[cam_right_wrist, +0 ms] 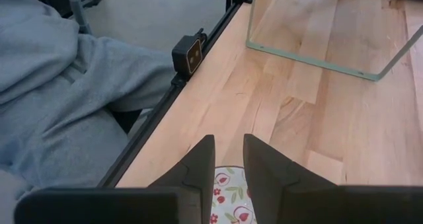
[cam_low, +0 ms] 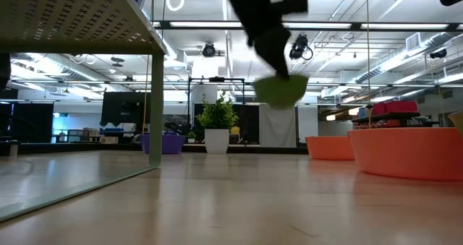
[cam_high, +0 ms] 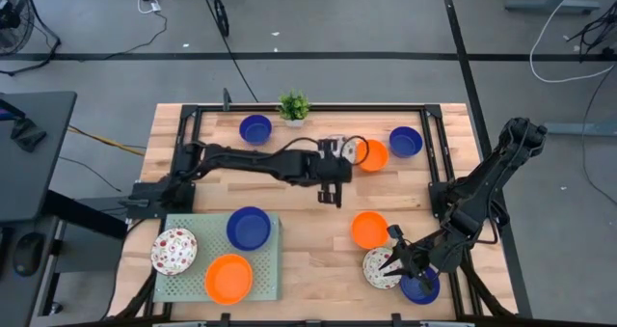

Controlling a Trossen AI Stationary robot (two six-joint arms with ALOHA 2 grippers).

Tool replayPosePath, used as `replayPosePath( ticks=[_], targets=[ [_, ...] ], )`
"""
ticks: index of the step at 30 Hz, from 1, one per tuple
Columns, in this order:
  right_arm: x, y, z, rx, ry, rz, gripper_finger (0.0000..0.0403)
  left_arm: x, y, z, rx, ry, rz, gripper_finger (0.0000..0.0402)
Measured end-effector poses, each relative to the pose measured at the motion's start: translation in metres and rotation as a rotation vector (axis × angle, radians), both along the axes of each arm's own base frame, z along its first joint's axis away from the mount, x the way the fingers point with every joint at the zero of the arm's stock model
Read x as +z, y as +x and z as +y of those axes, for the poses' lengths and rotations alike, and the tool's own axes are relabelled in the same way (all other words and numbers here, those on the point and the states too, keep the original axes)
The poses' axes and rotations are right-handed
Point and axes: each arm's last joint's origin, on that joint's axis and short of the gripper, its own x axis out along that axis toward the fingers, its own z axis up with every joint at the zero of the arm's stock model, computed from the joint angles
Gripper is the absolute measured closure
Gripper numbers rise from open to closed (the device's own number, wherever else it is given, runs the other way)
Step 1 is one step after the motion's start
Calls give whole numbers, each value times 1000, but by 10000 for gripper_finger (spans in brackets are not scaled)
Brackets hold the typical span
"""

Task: Pick & Place Mini bowls
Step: Stack the white bowl on top of the white bowl on the shelf

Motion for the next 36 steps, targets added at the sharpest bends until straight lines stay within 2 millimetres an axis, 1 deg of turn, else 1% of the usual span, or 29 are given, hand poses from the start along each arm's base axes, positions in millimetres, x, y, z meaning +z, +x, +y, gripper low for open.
replayPosePath(
  ticks=[3, 5, 8, 10, 12, 13, 14, 16, 19, 20, 22, 23, 25, 27, 29, 33, 36],
  targets=[
    [0, 0, 0, 0, 0, 0, 319, 37, -4, -32, -58, 32, -15, 394],
    [0, 0, 0, 0, 0, 1, 319, 60, -13, -56, -115, 31, -9, 394],
    [0, 0, 0, 0, 0, 1, 319, 94, -34, -93, -188, 15, 6, 394],
    [0, 0, 0, 0, 1, 1, 319, 113, -55, -117, -229, -17, 31, 394],
    [0, 0, 0, 0, 0, 1, 319, 122, -77, -138, -250, -59, 49, 394],
    [0, 0, 0, 0, 1, 0, 319, 126, -92, -150, -275, -82, 62, 394],
    [0, 0, 0, 0, 0, 0, 319, 129, -104, -157, -269, -128, 78, 394],
    [0, 0, 0, -4, 1, -4, 319, 140, -134, -171, -219, -222, 95, 394],
    [1, 1, -1, -28, -8, -17, 319, 149, -173, -188, -99, -292, 106, 394],
    [1, 1, -1, -38, -14, -23, 319, 152, -182, -195, -75, -317, 80, 394],
    [1, 2, -2, -51, -24, -34, 319, 159, -198, -210, -91, -389, 40, 394],
    [1, 2, -2, -54, -29, -37, 319, 163, -209, -216, -88, -416, 25, 394],
    [1, 2, -2, -57, -29, -40, 319, 167, -224, -223, -50, -463, -2, 394],
    [1, 2, -2, -54, -29, -45, 319, 170, -241, -236, -60, -511, -21, 394],
    [1, 3, -2, -57, -30, -46, 319, 170, -252, -245, -38, -528, -54, 395],
    [2, 4, -3, -61, -28, -50, 319, 172, -276, -260, -25, -614, -55, 395],
    [2, 6, -5, -69, -28, -50, 319, 172, -288, -268, -43, -628, -57, 395]
  ],
)
